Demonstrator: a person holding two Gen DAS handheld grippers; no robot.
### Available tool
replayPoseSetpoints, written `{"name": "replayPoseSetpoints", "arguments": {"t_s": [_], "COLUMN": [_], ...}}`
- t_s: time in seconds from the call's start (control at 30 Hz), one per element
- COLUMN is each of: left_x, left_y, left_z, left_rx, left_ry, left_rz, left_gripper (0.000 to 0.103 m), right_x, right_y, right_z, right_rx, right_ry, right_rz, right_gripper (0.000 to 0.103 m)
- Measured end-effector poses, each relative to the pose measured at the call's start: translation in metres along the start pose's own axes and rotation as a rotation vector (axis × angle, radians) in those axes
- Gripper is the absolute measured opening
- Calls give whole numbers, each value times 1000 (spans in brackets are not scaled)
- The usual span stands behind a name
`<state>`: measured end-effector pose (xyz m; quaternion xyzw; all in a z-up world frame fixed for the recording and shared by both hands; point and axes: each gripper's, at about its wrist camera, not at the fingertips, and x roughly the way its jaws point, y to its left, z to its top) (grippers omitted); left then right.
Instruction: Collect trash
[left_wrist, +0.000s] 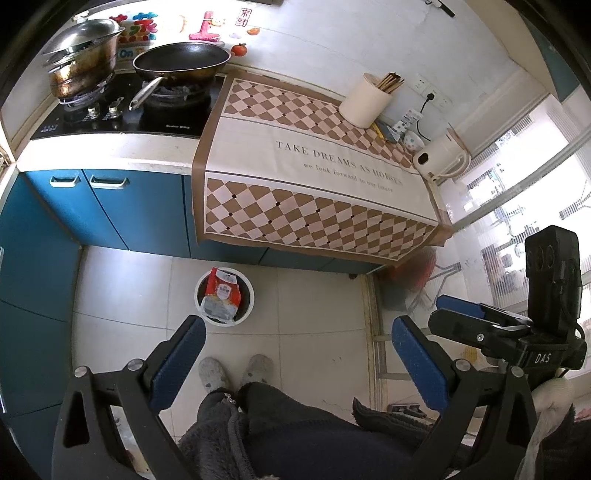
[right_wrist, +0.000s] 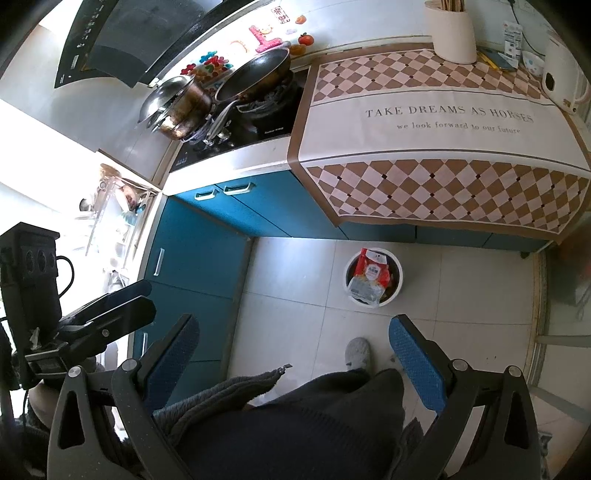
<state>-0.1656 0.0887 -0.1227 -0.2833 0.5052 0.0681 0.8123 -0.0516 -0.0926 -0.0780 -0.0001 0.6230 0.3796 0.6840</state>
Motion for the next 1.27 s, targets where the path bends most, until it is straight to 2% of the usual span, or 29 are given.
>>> {"name": "replayPoseSetpoints", "arguments": {"t_s": [1.27], "left_x": [-4], "left_y": [-5], "left_z": [-4], "left_rx": [-27], "left_ry": [-13], "left_rz": [-14], "left_gripper": [103], "right_x": [1], "right_y": [-4], "right_z": [-5], "right_rx": [-6], "right_ry": [11], "right_rz": [2], "right_gripper": [103]}}
